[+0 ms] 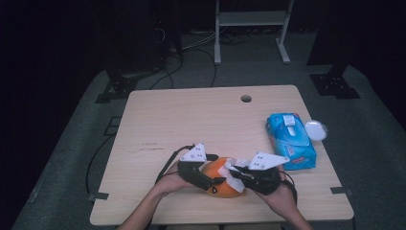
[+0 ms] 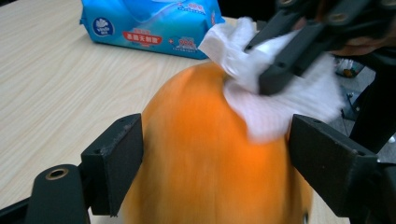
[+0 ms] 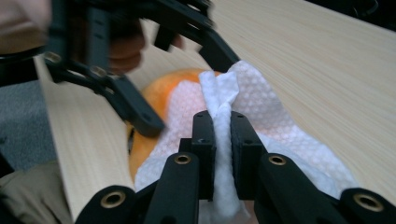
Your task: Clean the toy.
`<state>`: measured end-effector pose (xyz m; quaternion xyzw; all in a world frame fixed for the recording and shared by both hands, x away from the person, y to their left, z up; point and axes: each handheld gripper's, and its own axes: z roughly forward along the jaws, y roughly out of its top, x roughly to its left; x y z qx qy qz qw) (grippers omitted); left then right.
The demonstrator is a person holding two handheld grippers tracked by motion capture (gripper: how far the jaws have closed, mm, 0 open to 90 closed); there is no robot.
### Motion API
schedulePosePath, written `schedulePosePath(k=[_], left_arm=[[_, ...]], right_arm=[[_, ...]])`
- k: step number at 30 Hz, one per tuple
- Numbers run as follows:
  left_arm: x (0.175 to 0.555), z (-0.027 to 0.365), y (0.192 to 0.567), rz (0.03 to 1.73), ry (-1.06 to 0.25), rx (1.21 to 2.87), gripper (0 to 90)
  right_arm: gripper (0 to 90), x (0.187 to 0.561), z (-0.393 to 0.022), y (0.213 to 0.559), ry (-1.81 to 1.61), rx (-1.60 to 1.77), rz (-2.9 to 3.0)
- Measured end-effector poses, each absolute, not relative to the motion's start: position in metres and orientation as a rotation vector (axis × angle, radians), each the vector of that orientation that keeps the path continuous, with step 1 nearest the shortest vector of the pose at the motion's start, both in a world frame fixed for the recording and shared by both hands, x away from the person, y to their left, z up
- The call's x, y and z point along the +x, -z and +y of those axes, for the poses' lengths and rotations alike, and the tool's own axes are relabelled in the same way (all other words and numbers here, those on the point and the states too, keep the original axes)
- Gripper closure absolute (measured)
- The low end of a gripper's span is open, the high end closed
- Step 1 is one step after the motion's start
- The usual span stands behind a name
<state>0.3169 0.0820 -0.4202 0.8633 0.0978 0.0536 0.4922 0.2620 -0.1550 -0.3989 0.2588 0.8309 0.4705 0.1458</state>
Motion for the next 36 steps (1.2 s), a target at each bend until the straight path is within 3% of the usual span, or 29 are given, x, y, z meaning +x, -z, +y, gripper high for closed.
schedulePosePath(k=[3, 8, 13, 19, 36], left_arm=[[0.316, 0.084, 0.422, 0.236, -0.138, 2.097, 29.4], [0.317, 0.087, 0.425, 0.239, -0.149, 2.092, 32.9], [0.317, 0.087, 0.425, 0.238, -0.132, 2.094, 32.5], [0.318, 0.089, 0.427, 0.251, -0.106, 2.089, 30.6], [0.326, 0.095, 0.435, 0.235, -0.036, 2.017, 25.6]], right_arm=[[81.5, 0.263, -0.157, 0.4, -1.34, 0.742, 2.382], [81.6, 0.274, -0.182, 0.403, -1.351, 0.833, 2.354], [81.6, 0.277, -0.198, 0.404, -1.341, 0.908, 2.312], [81.5, 0.271, -0.182, 0.398, -1.37, 0.832, 2.32], [81.8, 0.274, -0.186, 0.412, -1.356, 0.877, 2.381]])
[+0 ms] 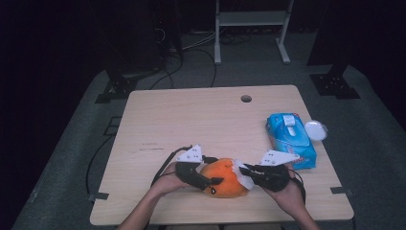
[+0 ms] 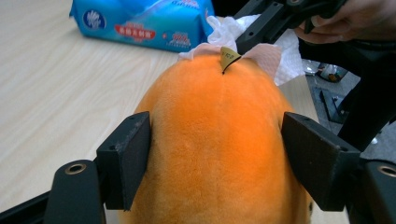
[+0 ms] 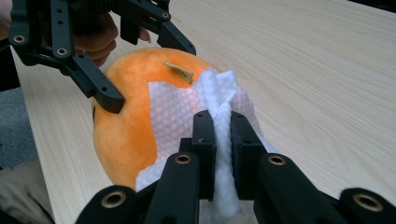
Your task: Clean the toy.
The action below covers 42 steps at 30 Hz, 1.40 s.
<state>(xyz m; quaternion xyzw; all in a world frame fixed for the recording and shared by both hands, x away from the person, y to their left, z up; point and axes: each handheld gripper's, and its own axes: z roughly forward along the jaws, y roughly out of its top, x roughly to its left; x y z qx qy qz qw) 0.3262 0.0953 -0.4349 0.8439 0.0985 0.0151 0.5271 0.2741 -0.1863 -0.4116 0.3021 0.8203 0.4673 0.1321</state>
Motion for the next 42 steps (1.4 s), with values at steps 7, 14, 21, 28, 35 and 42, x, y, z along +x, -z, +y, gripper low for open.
schedulePosePath(k=[7, 14, 21, 28, 35, 42], left_arm=[[0.329, 0.095, 0.44, 0.256, -0.03, 1.968, 29.7], [0.324, 0.093, 0.449, 0.5, 0.022, 1.999, 2.1], [0.321, 0.094, 0.445, 0.372, -0.009, 2.008, 18.2], [0.32, 0.101, 0.448, 0.318, -0.026, 2.012, 29.0], [0.323, 0.11, 0.454, 0.353, 0.002, 1.981, 28.6], [0.323, 0.112, 0.455, 0.363, -0.001, 1.987, 28.3]], right_arm=[[81.8, 0.275, -0.188, 0.413, -1.349, 0.9, 2.37], [81.8, 0.276, -0.186, 0.412, -1.35, 0.884, 2.378], [81.8, 0.273, -0.186, 0.401, -1.385, 0.858, 2.332], [81.8, 0.274, -0.178, 0.403, -1.385, 0.827, 2.343], [81.8, 0.271, -0.195, 0.406, -1.375, 0.89, 2.319], [81.7, 0.267, -0.18, 0.403, -1.408, 0.813, 2.357]])
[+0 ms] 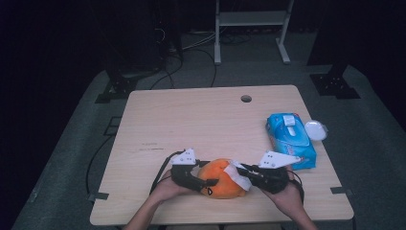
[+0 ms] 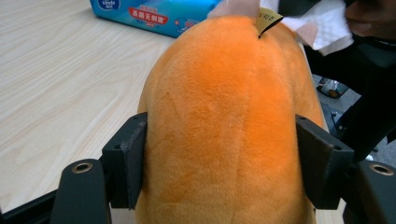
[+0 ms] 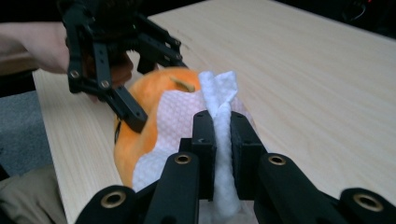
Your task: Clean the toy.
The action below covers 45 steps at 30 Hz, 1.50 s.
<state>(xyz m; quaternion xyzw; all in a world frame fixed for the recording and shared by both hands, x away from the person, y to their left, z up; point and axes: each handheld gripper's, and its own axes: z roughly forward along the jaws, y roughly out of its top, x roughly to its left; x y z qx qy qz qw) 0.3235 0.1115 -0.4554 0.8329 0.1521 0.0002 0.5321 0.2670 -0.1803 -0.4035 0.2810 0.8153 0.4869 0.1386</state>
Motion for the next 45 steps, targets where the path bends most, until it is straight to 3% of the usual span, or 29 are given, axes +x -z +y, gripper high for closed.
schedulePosePath(k=[18, 25, 34, 35, 38, 39, 42, 45], left_arm=[[0.325, 0.108, 0.455, 0.367, -0.004, 1.987, 27.0], [0.322, 0.105, 0.453, 0.343, -0.028, 2.0, 26.5], [0.329, 0.093, 0.445, 0.504, 0.108, 1.961, 12.0], [0.329, 0.09, 0.445, 0.499, 0.093, 1.968, 14.7], [0.327, 0.089, 0.44, 0.435, 0.007, 1.936, 36.3], [0.326, 0.089, 0.437, 0.416, -0.036, 1.915, 39.6], [0.322, 0.089, 0.431, 0.355, -0.212, 1.844, 42.1], [0.324, 0.09, 0.431, 0.313, -0.252, 1.826, 41.1]], right_arm=[[81.7, 0.271, -0.19, 0.401, -1.387, 0.856, 2.347], [80.9, 0.267, -0.172, 0.394, -1.425, 0.766, 2.375], [81.2, 0.267, -0.175, 0.407, -1.385, 0.824, 2.431], [81.2, 0.269, -0.175, 0.407, -1.374, 0.832, 2.425], [81.4, 0.271, -0.179, 0.402, -1.36, 0.837, 2.391], [81.6, 0.27, -0.181, 0.399, -1.367, 0.831, 2.371], [81.6, 0.27, -0.185, 0.385, -1.399, 0.823, 2.28], [81.6, 0.276, -0.186, 0.378, -1.44, 0.846, 2.246]])
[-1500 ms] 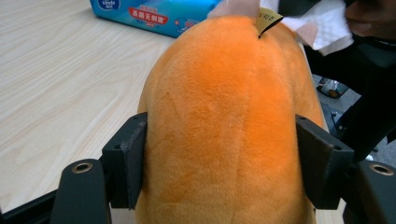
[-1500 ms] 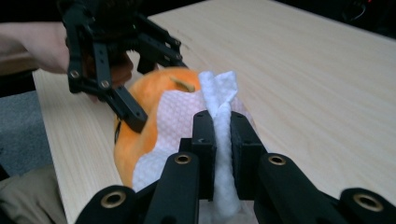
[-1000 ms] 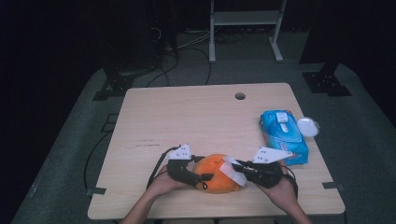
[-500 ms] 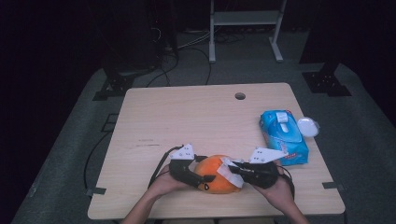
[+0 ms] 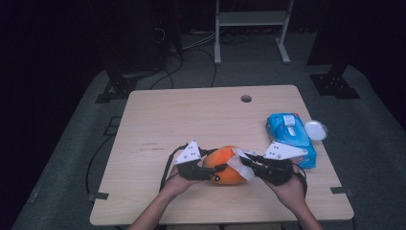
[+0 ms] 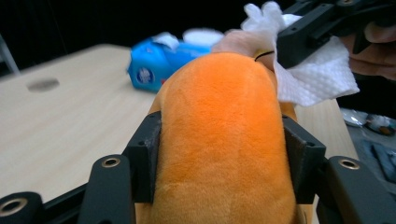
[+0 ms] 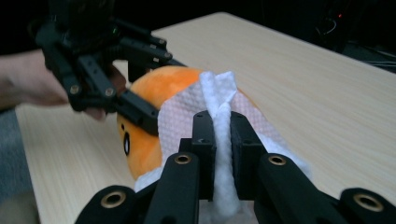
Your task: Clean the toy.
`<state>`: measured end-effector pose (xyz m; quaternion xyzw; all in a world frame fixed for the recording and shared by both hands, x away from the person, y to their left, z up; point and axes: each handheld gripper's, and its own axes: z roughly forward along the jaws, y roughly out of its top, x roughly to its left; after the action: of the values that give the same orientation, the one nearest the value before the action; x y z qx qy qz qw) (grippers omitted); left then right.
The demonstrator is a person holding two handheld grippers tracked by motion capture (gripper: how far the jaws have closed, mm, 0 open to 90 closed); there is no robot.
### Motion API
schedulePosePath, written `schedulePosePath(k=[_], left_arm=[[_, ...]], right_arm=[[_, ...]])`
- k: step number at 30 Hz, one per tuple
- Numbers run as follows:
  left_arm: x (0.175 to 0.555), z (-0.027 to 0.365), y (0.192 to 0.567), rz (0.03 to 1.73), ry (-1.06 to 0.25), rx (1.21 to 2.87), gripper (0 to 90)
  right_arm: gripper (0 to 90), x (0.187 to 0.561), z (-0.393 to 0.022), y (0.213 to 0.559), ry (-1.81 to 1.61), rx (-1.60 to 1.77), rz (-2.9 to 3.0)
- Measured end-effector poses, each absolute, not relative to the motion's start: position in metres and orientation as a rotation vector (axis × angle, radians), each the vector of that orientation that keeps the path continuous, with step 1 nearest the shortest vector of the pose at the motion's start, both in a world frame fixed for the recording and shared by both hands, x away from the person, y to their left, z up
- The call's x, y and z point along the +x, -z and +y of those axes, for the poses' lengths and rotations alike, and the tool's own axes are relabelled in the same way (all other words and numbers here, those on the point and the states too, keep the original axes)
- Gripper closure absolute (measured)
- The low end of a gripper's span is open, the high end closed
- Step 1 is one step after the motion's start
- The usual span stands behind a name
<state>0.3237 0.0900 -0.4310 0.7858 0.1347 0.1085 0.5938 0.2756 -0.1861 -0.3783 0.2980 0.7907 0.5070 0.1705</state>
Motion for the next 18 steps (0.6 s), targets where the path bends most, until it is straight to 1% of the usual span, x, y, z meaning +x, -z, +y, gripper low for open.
schedulePosePath(k=[2, 3, 5, 7, 8, 9, 11, 12, 13, 15, 18], left_arm=[[0.325, 0.09, 0.436, 0.303, -0.246, 1.848, 38.8], [0.325, 0.09, 0.441, 0.293, -0.242, 1.884, 37.9], [0.327, 0.091, 0.446, 0.308, -0.202, 1.883, 32.5], [0.329, 0.093, 0.444, 0.346, -0.147, 1.889, 20.2], [0.33, 0.094, 0.442, 0.363, -0.112, 1.882, 16.5], [0.329, 0.096, 0.44, 0.382, -0.095, 1.879, 14.5], [0.328, 0.098, 0.441, 0.386, -0.08, 1.899, 14.2], [0.327, 0.099, 0.442, 0.373, -0.081, 1.905, 16.9], [0.325, 0.1, 0.443, 0.351, -0.098, 1.916, 22.4], [0.323, 0.101, 0.442, 0.324, -0.119, 1.938, 29.4], [0.32, 0.1, 0.442, 0.293, -0.135, 1.944, 30.0]], right_arm=[[81.6, 0.281, -0.184, 0.383, -1.426, 0.858, 2.26], [81.5, 0.283, -0.183, 0.386, -1.417, 0.869, 2.269], [81.4, 0.287, -0.181, 0.4, -1.361, 0.885, 2.31], [81.4, 0.287, -0.184, 0.407, -1.382, 0.922, 2.33], [81.4, 0.286, -0.185, 0.407, -1.379, 0.92, 2.335], [81.3, 0.284, -0.185, 0.406, -1.365, 0.915, 2.346], [81.3, 0.279, -0.187, 0.405, -1.356, 0.9, 2.382], [81.3, 0.276, -0.187, 0.404, -1.358, 0.895, 2.401], [81.3, 0.274, -0.187, 0.402, -1.36, 0.888, 2.405], [81.3, 0.269, -0.183, 0.393, -1.37, 0.85, 2.383], [81.3, 0.266, -0.174, 0.386, -1.382, 0.808, 2.36]])
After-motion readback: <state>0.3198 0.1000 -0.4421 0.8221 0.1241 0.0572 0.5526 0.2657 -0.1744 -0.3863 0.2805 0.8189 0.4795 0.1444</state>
